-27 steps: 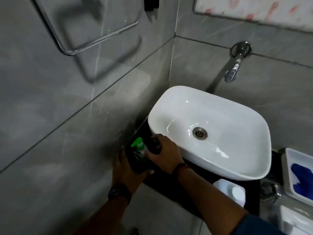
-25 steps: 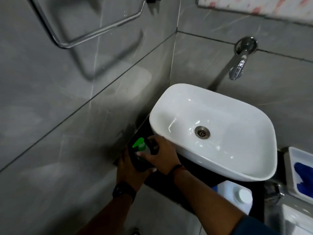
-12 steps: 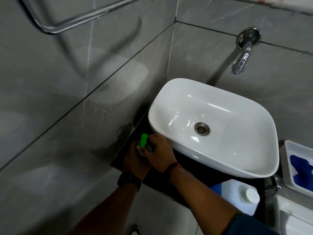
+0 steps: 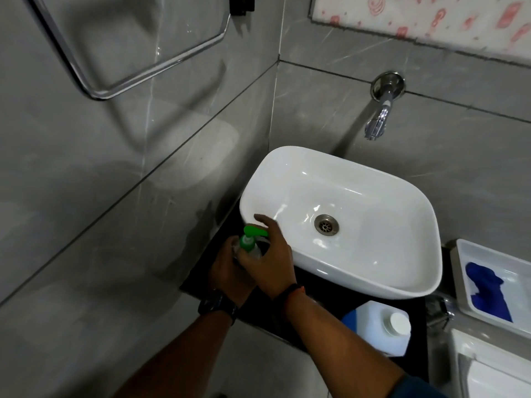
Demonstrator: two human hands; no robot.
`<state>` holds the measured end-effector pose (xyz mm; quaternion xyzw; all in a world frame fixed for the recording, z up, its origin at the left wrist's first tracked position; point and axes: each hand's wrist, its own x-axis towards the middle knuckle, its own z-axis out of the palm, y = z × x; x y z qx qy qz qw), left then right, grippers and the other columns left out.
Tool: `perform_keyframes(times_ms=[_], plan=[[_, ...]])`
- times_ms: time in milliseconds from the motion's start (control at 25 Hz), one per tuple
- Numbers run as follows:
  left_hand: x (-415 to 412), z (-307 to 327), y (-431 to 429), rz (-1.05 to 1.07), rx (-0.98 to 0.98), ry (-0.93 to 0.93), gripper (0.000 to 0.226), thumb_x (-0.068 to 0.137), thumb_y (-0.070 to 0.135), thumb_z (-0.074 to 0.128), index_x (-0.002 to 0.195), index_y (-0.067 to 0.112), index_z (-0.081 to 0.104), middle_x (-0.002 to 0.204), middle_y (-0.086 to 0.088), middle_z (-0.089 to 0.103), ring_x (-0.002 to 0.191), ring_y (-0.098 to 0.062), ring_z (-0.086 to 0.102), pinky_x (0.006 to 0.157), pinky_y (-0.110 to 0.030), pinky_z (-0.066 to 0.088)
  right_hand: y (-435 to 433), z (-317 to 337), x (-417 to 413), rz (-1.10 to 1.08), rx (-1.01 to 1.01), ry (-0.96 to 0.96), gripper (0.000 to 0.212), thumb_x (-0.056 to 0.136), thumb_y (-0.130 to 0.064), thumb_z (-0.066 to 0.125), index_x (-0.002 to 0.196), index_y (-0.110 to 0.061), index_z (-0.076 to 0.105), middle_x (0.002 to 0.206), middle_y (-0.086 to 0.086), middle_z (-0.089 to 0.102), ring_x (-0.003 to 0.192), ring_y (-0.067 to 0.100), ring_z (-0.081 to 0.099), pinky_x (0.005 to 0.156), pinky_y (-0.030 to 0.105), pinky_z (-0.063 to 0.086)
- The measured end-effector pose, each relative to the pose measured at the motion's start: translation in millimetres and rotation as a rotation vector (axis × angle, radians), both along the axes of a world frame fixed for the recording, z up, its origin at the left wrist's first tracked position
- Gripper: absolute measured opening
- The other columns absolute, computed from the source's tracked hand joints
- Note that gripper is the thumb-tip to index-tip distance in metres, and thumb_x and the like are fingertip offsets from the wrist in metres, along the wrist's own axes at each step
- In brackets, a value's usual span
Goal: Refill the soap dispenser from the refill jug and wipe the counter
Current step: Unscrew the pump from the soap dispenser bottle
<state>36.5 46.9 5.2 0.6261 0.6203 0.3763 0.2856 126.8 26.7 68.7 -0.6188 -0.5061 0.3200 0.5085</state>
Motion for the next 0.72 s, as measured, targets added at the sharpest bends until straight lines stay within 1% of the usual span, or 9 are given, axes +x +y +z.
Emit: perform_keyframes(times_ms=[80,160,200,280,360,440,560,640,720], plan=[[1,2,-1,-0.023,-0.003,-0.032,0.046,0.067,0.027,0.072,0.11,0.019,0.056,0.095,0.008,0.06,0.087,-0.017,0.061,0.072,-0.023,0.041,-3,1,-1,-0.084,-0.029,0.103,0.068,0.067,-0.018,0.084,0.117,-0.037,0.042,0.094,-0.008,0.066,0.085,-0.003,0.063,0.068,0.007,0.046],[4,6,-2,-0.06,0.007,0.014,0.044,0.072,0.043,0.062,0.107,0.018,0.054,0.096,0.004,0.063,0.085,-0.017,0.062,0.066,-0.019,0.04,-5,2,-2,-0.096,-0.03,0.153,0.071,0.07,-0.018,0.082,0.119,-0.042,0.037,0.092,-0.007,0.068,0.084,0.0,0.064,0.069,0.012,0.05],[4,5,0,-0.075,0.015,0.085,0.044,0.075,0.043,0.063,0.109,0.016,0.054,0.099,0.001,0.064,0.085,-0.017,0.062,0.066,-0.017,0.039,-6,2,-3,-0.081,-0.028,0.16,0.073,0.07,-0.018,0.081,0.121,-0.042,0.035,0.094,-0.007,0.068,0.087,0.002,0.065,0.073,0.017,0.052],[3,1,3,-0.08,0.032,0.184,0.046,0.078,0.036,0.066,0.116,0.013,0.052,0.107,-0.002,0.064,0.093,-0.018,0.063,0.073,-0.02,0.042,-9,4,-4,-0.085,-0.019,0.141,0.077,0.068,-0.022,0.083,0.123,-0.042,0.033,0.1,-0.009,0.064,0.093,0.003,0.062,0.077,0.015,0.05],[3,5,1,-0.093,-0.004,0.089,0.052,0.075,0.041,0.063,0.119,0.014,0.052,0.11,-0.002,0.064,0.097,-0.018,0.062,0.079,-0.025,0.046,-11,6,-4,-0.126,-0.008,0.133,0.075,0.066,-0.024,0.085,0.12,-0.039,0.035,0.096,-0.007,0.064,0.087,0.005,0.063,0.072,0.016,0.05],[4,6,0,-0.088,0.012,0.015,0.061,0.07,0.055,0.055,0.116,0.015,0.053,0.106,-0.001,0.064,0.091,-0.015,0.062,0.075,-0.027,0.048,-13,6,-2,-0.119,0.013,0.162,0.07,0.07,-0.019,0.082,0.12,-0.036,0.036,0.093,-0.007,0.067,0.081,0.005,0.066,0.069,0.02,0.052],[5,6,-2,-0.087,0.05,0.176,0.054,0.077,0.045,0.058,0.121,0.014,0.051,0.113,-0.001,0.061,0.097,-0.017,0.06,0.077,-0.023,0.043,-15,8,-2,-0.07,-0.002,0.132,0.073,0.069,-0.022,0.082,0.123,-0.034,0.034,0.104,-0.007,0.063,0.093,0.005,0.062,0.075,0.018,0.051],[5,6,-2,-0.071,0.044,0.107,0.049,0.077,0.04,0.061,0.119,0.016,0.052,0.113,-0.001,0.062,0.098,-0.017,0.061,0.078,-0.024,0.044,-14,10,-1,-0.103,-0.014,0.102,0.07,0.068,-0.024,0.084,0.118,-0.036,0.036,0.098,-0.008,0.062,0.088,0.004,0.061,0.069,0.011,0.047],[7,10,-2,-0.063,0.052,0.039,0.051,0.074,0.047,0.058,0.115,0.018,0.052,0.109,0.001,0.063,0.093,-0.014,0.061,0.074,-0.023,0.042,-12,10,0,-0.11,-0.009,0.135,0.065,0.071,-0.02,0.081,0.117,-0.035,0.038,0.096,-0.008,0.066,0.082,0.005,0.064,0.065,0.01,0.046]])
